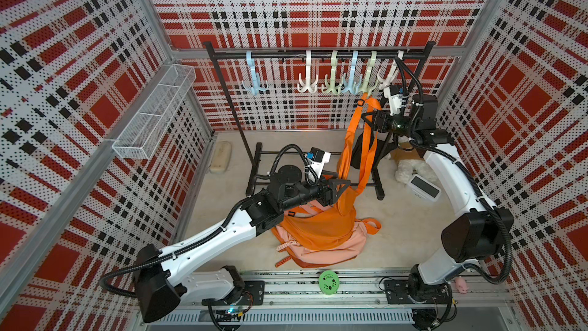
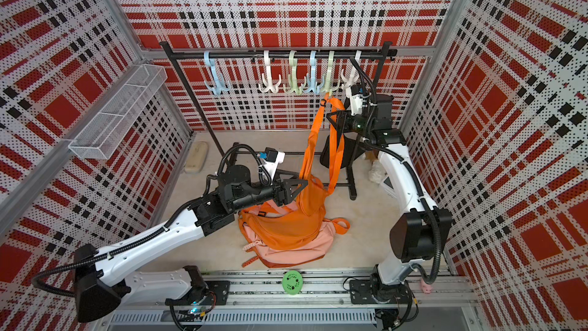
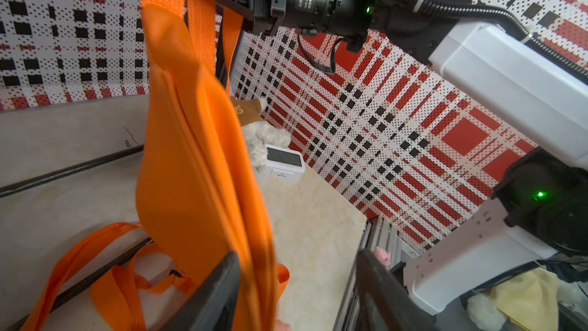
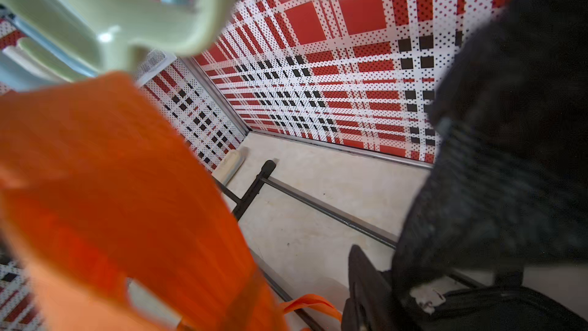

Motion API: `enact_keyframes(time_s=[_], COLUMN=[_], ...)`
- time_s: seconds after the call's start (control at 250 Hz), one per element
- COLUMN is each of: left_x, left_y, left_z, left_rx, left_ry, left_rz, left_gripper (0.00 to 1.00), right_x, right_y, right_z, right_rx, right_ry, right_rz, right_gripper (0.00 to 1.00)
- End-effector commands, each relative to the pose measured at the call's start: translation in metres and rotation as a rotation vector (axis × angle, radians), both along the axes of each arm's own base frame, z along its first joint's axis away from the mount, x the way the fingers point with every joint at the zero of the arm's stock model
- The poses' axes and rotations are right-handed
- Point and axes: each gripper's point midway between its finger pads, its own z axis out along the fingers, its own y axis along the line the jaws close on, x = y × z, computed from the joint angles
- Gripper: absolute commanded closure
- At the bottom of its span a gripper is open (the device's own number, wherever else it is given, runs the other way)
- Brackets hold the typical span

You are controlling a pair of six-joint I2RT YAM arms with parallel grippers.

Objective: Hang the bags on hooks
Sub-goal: Hang the bag on the hook.

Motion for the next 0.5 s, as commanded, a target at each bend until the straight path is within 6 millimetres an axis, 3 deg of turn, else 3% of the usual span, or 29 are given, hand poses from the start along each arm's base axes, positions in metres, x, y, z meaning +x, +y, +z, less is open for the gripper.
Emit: enact_keyframes(time_s=[0.0,0.188,0.312,0.496], left_x=[0.002,0.003,0.004,0.005], left_y=[0.006,0.013,0.019,0.031], left_z=[0.000,-0.001,-0.003,-0.005], left_rx=[-0.008,0.001,0.005,0.003], left_ry=[-0.001,-0.005,-0.009,-0.006], left_rz=[0.023,0.044,0.061,0.086], left_gripper=[0.24,0.17,0.16,0.15], right_x=[-0.010,-0.013,-0.025,-0.041], right_y=[-0.007,-0.039,-0.049,-0.054], right_z=[0.022,0.035,0.047,0.044], right_rx=[-0.019,-0.064,-0.069,-0.073], right_ry=[-0.073,-0.118,-0.168,-0.177], right_rz=[-0.045,-0.240,-0.289,-0.314], right_gripper=[0.41,0.33,0.32,0.31])
